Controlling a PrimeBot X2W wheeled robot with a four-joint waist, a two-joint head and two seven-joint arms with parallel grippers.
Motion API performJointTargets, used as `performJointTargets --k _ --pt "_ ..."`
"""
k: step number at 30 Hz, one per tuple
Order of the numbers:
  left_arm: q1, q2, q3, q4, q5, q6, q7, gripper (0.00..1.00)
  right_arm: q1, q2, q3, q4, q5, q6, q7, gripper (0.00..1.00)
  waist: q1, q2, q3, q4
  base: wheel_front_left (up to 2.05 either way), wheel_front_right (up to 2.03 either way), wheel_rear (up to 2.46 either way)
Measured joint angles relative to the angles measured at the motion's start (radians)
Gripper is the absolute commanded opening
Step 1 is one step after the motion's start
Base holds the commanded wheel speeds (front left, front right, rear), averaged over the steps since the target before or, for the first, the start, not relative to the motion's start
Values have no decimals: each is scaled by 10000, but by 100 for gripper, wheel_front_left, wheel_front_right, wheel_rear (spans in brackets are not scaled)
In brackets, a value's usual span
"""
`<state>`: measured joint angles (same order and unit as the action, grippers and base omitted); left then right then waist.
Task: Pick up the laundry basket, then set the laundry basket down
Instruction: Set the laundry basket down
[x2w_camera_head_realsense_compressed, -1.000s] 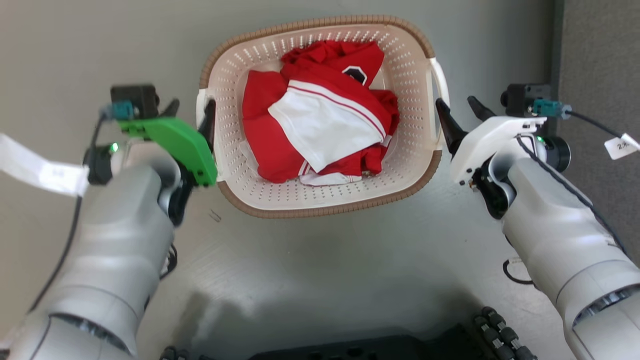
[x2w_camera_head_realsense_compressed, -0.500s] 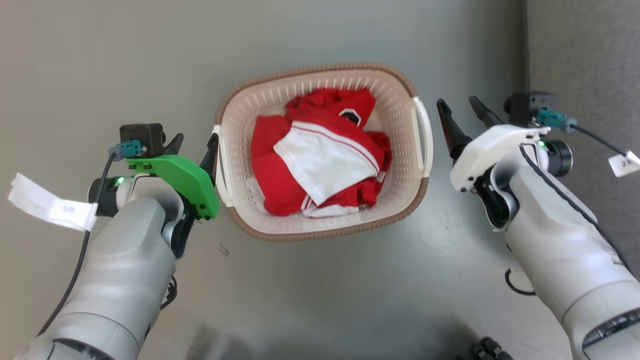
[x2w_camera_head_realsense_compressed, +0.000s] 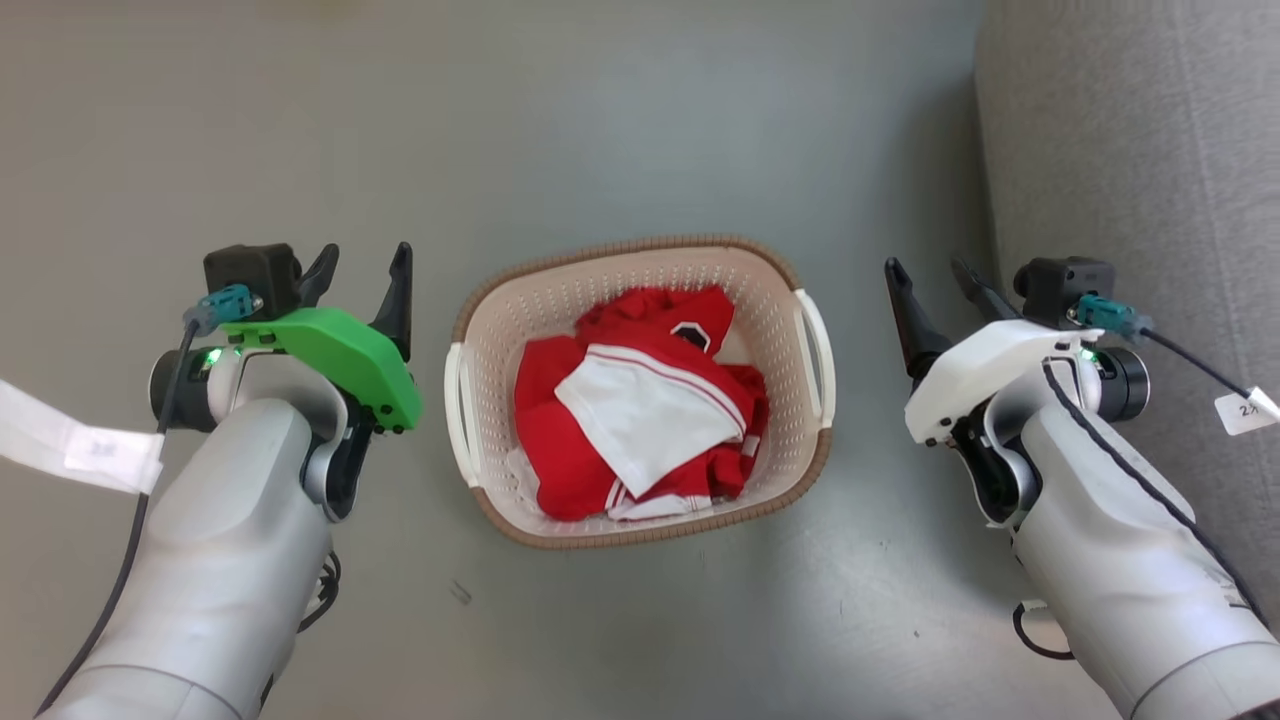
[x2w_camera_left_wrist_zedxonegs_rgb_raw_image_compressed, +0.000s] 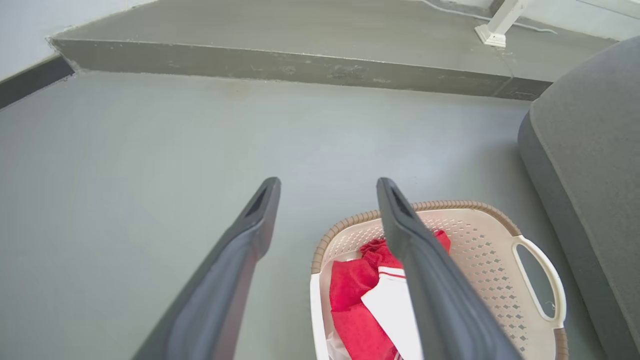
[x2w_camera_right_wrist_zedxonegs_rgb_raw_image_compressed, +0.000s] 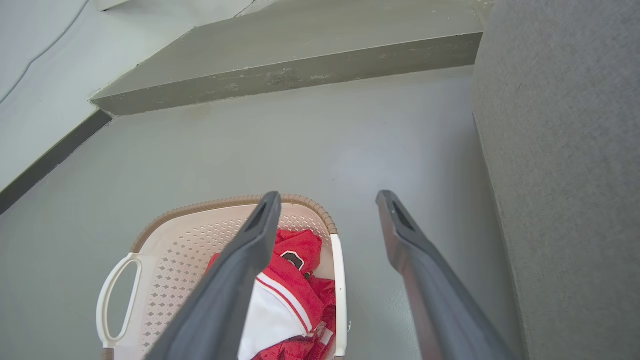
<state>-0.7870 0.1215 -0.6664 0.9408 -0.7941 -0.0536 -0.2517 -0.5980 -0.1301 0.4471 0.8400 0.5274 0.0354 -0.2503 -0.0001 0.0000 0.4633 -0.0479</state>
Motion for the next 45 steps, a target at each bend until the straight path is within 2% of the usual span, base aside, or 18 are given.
performJointTargets --k 6,15,24,29,45 --pt "607 374 533 -1078 360 336 0 100 472 -75 -217 -886 -401 -213 0 100 0 0 -844 -100 0 0 0" --pt "1712 604 1055 -2903 1149 978 0 100 1193 -341 -594 -2203 -855 -560 -2 100 0 0 -2003 -288 0 0 0" --pt "2990 930 1448 -4589 1760 1396 0 100 2053 -372 -757 -3287 -1218 -825 -4 100 0 0 -2905 -397 0 0 0" --pt "3877 993 1538 -5354 1996 1513 0 100 2604 -456 -886 -3904 -1406 -978 -15 100 0 0 -3277 -445 0 0 0" --pt "6247 1066 2171 -7053 2349 1745 0 100 4145 -585 -1045 -4882 -1613 -1080 -15 100 0 0 -3694 -243 0 0 0"
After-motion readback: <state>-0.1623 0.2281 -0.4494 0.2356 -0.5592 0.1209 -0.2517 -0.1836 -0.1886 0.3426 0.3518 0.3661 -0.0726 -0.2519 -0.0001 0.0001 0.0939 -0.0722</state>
